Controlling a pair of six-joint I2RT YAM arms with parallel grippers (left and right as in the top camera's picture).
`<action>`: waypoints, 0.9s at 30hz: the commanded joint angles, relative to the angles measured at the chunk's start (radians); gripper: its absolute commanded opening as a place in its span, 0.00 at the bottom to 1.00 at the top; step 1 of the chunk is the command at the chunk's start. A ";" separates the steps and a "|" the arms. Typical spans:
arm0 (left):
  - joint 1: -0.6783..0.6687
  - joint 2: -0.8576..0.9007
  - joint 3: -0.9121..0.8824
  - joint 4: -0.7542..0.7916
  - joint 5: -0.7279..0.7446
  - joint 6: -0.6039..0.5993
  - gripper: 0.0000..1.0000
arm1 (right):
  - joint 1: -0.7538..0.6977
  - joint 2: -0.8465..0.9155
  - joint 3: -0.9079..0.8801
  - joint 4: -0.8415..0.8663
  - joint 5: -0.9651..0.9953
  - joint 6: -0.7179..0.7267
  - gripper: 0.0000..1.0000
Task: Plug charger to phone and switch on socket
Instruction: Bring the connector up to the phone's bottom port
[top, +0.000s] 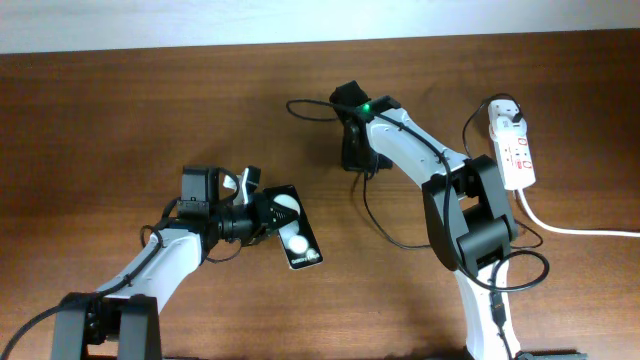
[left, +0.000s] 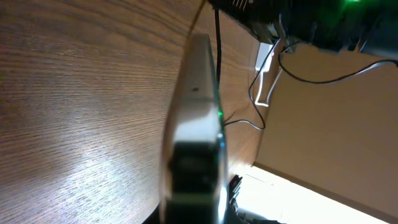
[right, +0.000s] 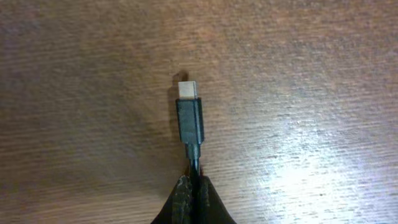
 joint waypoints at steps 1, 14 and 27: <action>-0.001 -0.003 0.018 0.002 0.024 0.016 0.00 | 0.002 -0.187 0.016 -0.122 -0.058 -0.076 0.04; -0.001 -0.003 0.018 0.858 0.247 -0.563 0.00 | 0.166 -1.120 -0.369 -0.358 -0.382 -0.164 0.04; -0.001 -0.003 0.018 0.984 0.249 -0.777 0.00 | 0.441 -1.089 -0.628 0.047 -0.241 -0.051 0.04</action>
